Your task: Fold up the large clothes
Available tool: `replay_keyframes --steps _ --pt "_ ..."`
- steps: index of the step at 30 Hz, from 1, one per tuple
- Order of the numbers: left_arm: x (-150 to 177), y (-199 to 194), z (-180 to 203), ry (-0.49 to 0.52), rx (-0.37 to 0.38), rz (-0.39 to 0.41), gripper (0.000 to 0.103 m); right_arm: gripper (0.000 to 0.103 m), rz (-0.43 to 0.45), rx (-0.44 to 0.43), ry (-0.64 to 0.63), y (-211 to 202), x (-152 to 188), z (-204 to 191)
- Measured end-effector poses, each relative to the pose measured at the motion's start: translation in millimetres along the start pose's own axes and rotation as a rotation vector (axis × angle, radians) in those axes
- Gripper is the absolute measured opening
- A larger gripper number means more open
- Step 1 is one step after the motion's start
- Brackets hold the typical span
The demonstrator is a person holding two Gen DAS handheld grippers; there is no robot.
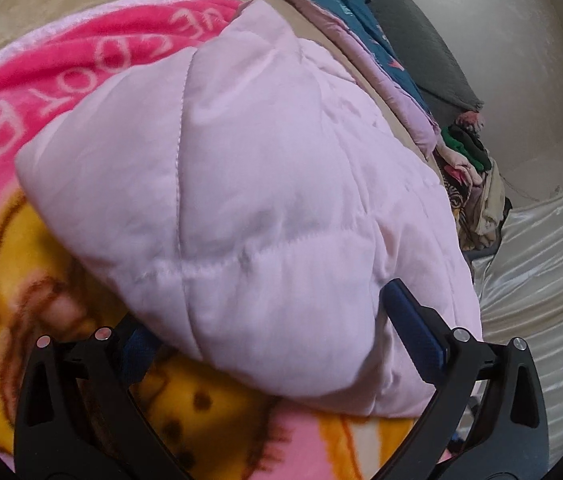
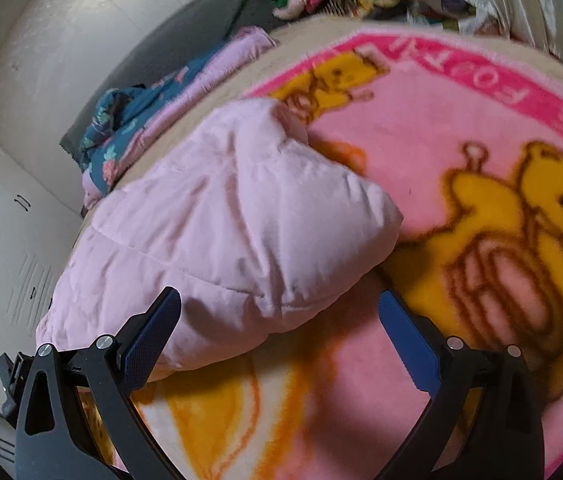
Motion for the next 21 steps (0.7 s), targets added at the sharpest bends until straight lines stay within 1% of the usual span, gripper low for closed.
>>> replay_keyframes --steps 3,7,12,21 --pt "-5.2 4.3 -2.1 -0.016 0.004 0.001 0.095 0.099 -0.009 -0.039 0.061 8.6 -2.2 4.1" --pt "-8.6 9.7 -2.1 -0.033 0.008 0.004 0.095 0.099 -0.006 -0.061 0.086 14.4 -6.8 2.3" --pt "-9.3 11.4 -5.5 -0.086 0.019 0.020 0.095 0.099 -0.008 -0.068 0.100 22.9 -11.3 -4.6" --pt "-12.9 18.1 -13.0 -0.109 0.053 0.026 0.095 0.099 -0.023 -0.078 0.144 41.6 -21.0 -3.9"
Point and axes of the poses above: each gripper's, at about its wrist camera, not at the fingertips, and y roughly the way its jaws point, z to its right, x to its underside, the point moved 1 cm from there along y, roughly the way its jaws point, and after that the axes turned 3 degrees about -z, right-handed, at the moved point
